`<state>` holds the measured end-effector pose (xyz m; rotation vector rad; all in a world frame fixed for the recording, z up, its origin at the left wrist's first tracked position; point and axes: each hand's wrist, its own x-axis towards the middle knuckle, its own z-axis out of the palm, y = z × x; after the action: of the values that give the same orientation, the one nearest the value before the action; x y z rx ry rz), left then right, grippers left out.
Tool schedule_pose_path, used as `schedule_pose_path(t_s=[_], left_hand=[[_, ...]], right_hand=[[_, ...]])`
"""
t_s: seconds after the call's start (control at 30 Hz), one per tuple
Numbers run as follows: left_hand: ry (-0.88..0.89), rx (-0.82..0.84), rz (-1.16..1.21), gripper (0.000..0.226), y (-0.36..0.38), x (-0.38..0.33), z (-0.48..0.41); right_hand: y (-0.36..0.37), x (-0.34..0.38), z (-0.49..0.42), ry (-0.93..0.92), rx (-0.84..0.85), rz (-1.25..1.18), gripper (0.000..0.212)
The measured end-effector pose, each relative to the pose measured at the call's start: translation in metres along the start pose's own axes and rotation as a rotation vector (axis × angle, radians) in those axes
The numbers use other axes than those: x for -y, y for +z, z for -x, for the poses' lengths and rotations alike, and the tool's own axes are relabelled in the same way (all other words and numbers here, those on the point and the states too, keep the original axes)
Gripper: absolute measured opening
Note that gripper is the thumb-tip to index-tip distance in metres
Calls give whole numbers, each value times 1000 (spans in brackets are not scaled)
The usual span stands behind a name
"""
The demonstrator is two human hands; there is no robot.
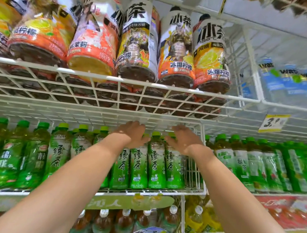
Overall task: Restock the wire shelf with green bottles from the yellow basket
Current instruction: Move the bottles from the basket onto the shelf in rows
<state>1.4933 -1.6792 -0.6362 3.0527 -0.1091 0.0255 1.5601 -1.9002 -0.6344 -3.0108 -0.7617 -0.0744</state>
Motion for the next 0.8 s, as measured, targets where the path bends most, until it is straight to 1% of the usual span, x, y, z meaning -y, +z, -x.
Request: schedule_pose_path(t_s=[0.13, 0.3, 0.43, 0.5, 0.67, 0.73, 0.8], left_hand=[[10, 5, 51, 56, 13, -12, -11], [13, -15, 26, 38, 27, -10, -21], [14, -42, 83, 56, 32, -4, -28], [-6, -75, 119, 53, 33, -6, -29], [-65, -114, 158, 34, 30, -12, -27], [-83, -119, 169, 37, 29, -14, -26], [-90, -128, 181, 38, 27, -17, -25]], right_hand=[[11, -11, 3, 35, 45, -8, 65], [27, -15, -11, 27, 39, -78, 72], [31, -23, -14, -1, 38, -204, 73], [33, -27, -15, -5, 34, -249, 72], [36, -33, -14, -22, 22, -330, 64], [37, -34, -14, -22, 16, -351, 60], [37, -36, -11, -16, 14, -400, 62]])
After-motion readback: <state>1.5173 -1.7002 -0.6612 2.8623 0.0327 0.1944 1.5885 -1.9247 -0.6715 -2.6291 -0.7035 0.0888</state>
